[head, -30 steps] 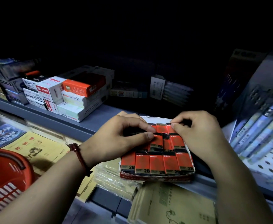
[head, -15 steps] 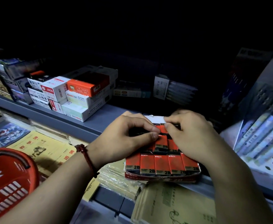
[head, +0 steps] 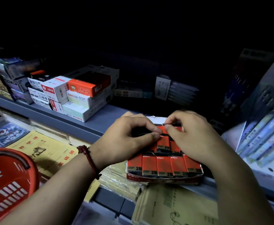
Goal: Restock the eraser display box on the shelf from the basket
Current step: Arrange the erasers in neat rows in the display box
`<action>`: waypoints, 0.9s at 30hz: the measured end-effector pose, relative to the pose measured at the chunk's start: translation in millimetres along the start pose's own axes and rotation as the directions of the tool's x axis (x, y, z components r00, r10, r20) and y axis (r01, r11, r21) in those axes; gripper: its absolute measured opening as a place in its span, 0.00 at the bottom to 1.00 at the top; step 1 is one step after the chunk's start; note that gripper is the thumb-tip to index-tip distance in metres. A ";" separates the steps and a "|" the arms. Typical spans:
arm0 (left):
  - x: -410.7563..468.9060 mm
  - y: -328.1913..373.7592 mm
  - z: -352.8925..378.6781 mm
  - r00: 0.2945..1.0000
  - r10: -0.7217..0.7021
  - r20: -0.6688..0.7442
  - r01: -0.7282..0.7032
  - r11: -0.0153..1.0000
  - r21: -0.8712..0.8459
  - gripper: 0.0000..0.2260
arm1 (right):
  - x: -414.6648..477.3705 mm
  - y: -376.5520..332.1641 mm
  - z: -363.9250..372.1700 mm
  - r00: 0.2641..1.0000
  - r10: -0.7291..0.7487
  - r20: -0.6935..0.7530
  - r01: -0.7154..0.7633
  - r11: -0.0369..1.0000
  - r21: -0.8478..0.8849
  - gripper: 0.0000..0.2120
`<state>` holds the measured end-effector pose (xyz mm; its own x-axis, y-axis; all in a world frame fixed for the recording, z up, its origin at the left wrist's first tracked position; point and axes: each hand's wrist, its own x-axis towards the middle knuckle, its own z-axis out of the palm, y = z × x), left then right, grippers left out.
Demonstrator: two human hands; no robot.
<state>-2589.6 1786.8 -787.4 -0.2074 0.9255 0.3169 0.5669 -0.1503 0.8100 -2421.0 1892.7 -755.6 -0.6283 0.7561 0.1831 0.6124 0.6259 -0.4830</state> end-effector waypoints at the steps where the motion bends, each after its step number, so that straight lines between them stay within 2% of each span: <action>1: 0.0 0.1 -0.2 1.000 -0.008 -0.001 0.008 1.000 0.000 0.08 | -0.5 -0.5 -1.4 1.000 0.000 -0.005 0.000 1.000 0.016 0.02; 5: 0.2 1.8 0.6 0.999 -0.031 -0.016 0.030 0.999 -0.021 0.06 | -0.8 1.3 -7.7 0.998 -0.023 -0.054 0.026 0.998 0.064 0.02; 7: 0.5 4.1 0.4 0.996 -0.069 -0.052 0.063 0.992 -0.111 0.04 | -1.3 3.3 -9.0 0.998 -0.024 -0.065 0.030 0.995 0.097 0.02; 9: 1.9 6.2 -0.9 0.991 -0.114 -0.075 0.098 0.977 -0.192 0.03 | -1.9 2.5 -10.5 0.996 -0.012 -0.091 0.031 0.978 0.207 0.04; 13: 4.9 11.2 -1.3 0.985 -0.154 -0.075 0.126 0.948 -0.292 0.06 | -1.7 -2.2 -15.4 0.961 0.113 -0.254 0.041 0.846 0.531 0.04; 17: 5.8 15.9 0.3 0.981 -0.187 -0.055 0.154 0.914 -0.375 0.11 | -3.2 -7.3 -13.5 0.972 0.115 -0.207 0.070 0.697 0.713 0.04; 22: 4.8 13.2 -2.8 0.969 -0.231 -0.087 0.159 0.854 -0.495 0.16 | -0.5 -3.5 -9.5 0.987 0.073 -0.142 0.052 0.694 0.718 0.04; 25: 3.7 12.4 -3.4 0.960 -0.254 -0.115 0.151 0.820 -0.551 0.16 | -2.6 -3.0 -12.7 0.986 -0.015 -0.164 0.112 0.790 0.602 0.09; 27: 3.5 12.9 -2.3 0.952 -0.273 -0.136 0.148 0.804 -0.576 0.15 | -3.9 -3.6 -14.9 0.985 -0.062 -0.159 0.141 0.823 0.550 0.09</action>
<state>-2584.8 1787.3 -774.7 -0.4605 0.8752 0.1480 -0.0339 -0.1840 0.9823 -2413.6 1890.3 -741.8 -0.5811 0.7363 0.3467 0.1515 0.5164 -0.8429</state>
